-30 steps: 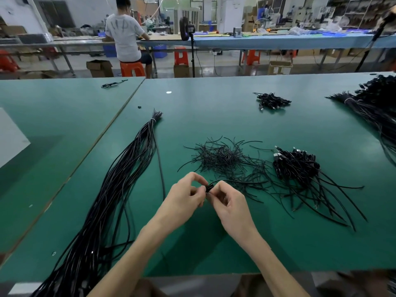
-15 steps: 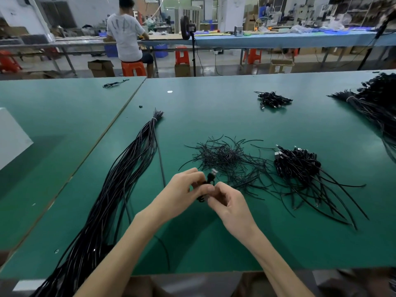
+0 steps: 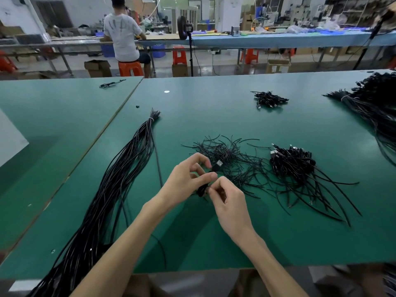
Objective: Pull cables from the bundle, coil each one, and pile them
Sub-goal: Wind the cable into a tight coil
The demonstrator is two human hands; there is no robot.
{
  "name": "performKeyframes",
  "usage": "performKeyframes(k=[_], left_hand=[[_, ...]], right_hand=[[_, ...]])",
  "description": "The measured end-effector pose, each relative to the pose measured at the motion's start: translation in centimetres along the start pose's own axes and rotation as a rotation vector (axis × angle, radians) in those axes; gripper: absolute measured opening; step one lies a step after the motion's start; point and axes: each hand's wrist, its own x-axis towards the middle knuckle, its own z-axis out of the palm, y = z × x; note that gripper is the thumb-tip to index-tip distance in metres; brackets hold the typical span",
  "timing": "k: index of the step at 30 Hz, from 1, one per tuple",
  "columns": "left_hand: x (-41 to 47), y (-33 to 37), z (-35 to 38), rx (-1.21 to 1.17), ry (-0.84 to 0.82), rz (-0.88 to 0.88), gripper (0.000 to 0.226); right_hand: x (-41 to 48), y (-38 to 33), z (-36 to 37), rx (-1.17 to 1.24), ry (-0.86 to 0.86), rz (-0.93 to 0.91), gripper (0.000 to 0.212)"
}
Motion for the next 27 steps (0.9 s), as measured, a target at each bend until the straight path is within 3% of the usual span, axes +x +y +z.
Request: performKeyframes(k=[2, 4, 9, 13, 16, 21, 25, 27], left_hand=[[-0.6, -0.3, -0.3, -0.010, -0.025, 0.082, 0.021], [-0.9, -0.8, -0.9, 0.063, -0.078, 0.142, 0.039], [-1.2, -1.5, -1.3, 0.383, -0.166, 0.304, 0.070], [-0.5, -1.3, -1.7, 0.645, -0.157, 0.439, 0.078], [0.2, -0.8, -1.8, 0.646, -0.183, 0.460, 0.072], [1.8, 0.3, -2.4, 0.582, -0.279, 0.399, 0.036], [2.0, 1.2, -2.1, 0.554, -0.326, 0.399, 0.038], [2.1, 1.3, -1.8, 0.526, -0.316, 0.384, 0.028]], right_hand=[[0.1, 0.0, -0.3, 0.074, 0.025, 0.030, 0.022], [0.1, 0.0, -0.5, 0.128, 0.046, 0.044, 0.019], [0.2, -0.1, -0.6, 0.168, 0.070, 0.068, 0.021], [0.1, 0.0, -0.6, 0.173, 0.051, 0.064, 0.020], [0.1, -0.2, -0.6, 0.154, 0.041, 0.061, 0.020], [-0.1, -0.5, -0.5, 0.110, 0.064, 0.045, 0.019], [-0.1, -0.5, -0.8, 0.128, 0.120, 0.049, 0.018], [-0.1, -0.5, -0.8, 0.121, 0.135, 0.051, 0.019]])
